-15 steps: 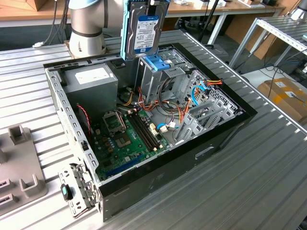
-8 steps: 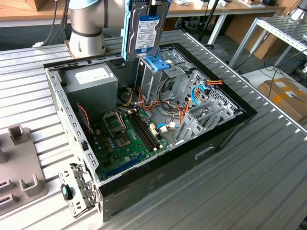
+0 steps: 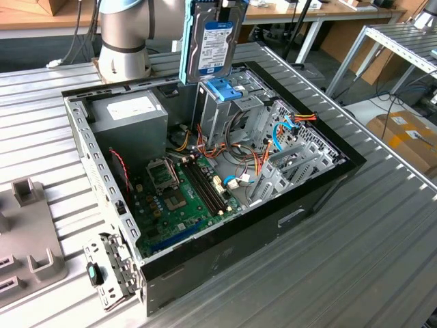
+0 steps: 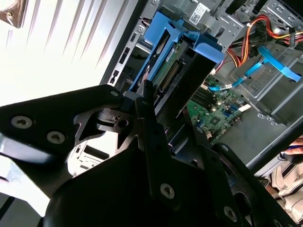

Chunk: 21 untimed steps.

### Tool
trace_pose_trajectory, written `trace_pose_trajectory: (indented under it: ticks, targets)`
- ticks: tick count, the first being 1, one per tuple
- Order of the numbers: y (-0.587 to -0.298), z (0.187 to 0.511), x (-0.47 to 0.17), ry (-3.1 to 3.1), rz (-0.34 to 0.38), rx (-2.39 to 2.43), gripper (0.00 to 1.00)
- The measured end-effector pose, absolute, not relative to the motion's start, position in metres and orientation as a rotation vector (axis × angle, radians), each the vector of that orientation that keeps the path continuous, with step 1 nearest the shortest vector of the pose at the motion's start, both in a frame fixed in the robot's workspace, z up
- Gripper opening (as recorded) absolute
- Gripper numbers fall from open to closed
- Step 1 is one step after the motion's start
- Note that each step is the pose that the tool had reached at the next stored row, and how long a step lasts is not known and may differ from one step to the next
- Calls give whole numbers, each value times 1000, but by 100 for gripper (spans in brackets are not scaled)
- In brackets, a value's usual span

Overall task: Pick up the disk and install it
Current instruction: 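Pick up the disk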

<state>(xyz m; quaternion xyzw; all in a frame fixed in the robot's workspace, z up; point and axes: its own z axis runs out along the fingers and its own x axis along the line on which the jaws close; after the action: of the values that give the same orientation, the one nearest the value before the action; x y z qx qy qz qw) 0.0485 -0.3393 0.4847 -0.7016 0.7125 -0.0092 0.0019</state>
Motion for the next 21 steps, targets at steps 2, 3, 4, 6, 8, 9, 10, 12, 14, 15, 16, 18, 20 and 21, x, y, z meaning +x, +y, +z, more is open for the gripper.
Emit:
trace_pose_trajectory:
  ticks: [2,3,4,6,8,9,10,12,14,15,16,18,20,21]
  targets:
    - [-339,485,53,2236,-29,-2202,35]
    - [-339,485,55,2236,-29,-2202,35]
    - [-339,485,58,2236,-29,-2202,35]
    - [-339,485,63,2236,-29,-2202,35]
    - [-339,485,70,2236,-29,-2202,35]
    - [-339,485,74,2236,-29,-2202,35]
    - [-339,484,78,2236,-29,-2202,35]
    - [-339,484,84,2236,-29,-2202,35]
    - [-339,484,89,2236,-29,-2202,35]
    - [-339,484,92,2236,-29,-2202,35]
    - [-339,484,93,2236,-29,-2202,35]
    - [-339,484,96,2236,-29,-2202,35]
    - [-339,484,98,2236,-29,-2202,35]
    - [-339,484,98,2236,-29,-2202,35]
